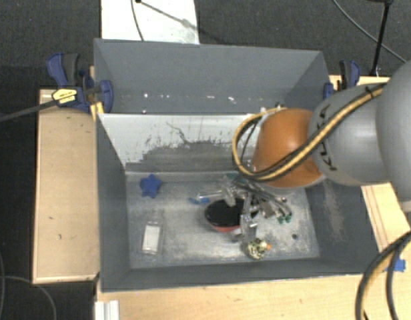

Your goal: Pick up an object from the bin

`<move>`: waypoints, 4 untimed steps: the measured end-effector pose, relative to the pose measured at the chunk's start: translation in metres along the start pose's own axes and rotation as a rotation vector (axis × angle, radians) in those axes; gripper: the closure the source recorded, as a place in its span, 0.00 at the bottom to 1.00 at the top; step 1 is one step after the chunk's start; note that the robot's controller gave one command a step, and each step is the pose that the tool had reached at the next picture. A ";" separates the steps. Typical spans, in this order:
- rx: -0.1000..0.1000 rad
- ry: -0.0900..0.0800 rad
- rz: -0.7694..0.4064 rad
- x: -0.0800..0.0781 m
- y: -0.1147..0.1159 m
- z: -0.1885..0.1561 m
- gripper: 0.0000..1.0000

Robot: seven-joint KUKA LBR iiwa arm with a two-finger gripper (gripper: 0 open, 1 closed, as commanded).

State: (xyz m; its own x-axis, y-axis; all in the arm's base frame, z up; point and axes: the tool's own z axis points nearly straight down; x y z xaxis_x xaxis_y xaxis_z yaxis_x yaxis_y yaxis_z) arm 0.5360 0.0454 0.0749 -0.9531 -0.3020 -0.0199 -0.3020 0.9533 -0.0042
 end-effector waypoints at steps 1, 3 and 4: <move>0.001 -0.006 -0.004 -0.002 0.000 -0.002 0.00; -0.003 0.014 -0.009 -0.004 -0.002 -0.051 1.00; -0.004 0.015 -0.009 -0.006 -0.002 -0.077 1.00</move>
Offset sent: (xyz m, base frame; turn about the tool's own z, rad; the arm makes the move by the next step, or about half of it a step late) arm 0.0000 0.0000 0.0000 0.0000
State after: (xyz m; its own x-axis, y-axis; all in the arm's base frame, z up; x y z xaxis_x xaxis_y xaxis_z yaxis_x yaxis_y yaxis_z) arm 0.5405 0.0453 0.1521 -0.9506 -0.3105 -0.0050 -0.3105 0.9506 -0.0008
